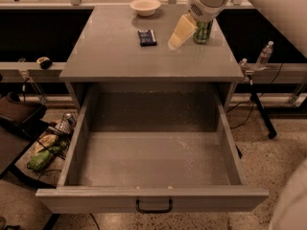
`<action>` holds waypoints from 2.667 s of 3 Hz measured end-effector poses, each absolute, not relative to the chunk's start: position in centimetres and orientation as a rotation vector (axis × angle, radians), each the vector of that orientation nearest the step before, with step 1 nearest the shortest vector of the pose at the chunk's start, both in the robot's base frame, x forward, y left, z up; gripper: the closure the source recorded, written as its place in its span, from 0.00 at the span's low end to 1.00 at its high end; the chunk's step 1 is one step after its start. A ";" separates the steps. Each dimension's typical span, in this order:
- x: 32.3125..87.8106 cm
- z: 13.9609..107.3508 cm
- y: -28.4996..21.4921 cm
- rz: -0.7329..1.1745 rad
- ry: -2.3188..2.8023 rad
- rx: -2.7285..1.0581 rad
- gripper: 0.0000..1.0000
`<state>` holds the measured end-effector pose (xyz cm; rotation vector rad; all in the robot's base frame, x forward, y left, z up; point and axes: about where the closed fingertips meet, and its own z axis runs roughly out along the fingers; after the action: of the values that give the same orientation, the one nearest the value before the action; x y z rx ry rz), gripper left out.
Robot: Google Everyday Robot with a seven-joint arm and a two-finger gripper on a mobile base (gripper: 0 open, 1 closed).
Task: Place rxbar blueberry into top drawer
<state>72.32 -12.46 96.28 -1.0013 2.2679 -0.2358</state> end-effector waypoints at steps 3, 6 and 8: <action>86.6 91.8 -13.0 -0.172 2.231 -0.548 0.00; 89.3 92.1 -11.6 -0.157 2.221 -0.541 0.00; 90.4 98.2 -8.4 -0.388 2.145 -0.776 0.00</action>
Offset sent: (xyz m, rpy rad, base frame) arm 0.1696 -0.0138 -0.0375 0.2504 -0.2127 -0.3738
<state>90.45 -8.36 98.19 -0.7759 2.1447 -0.3880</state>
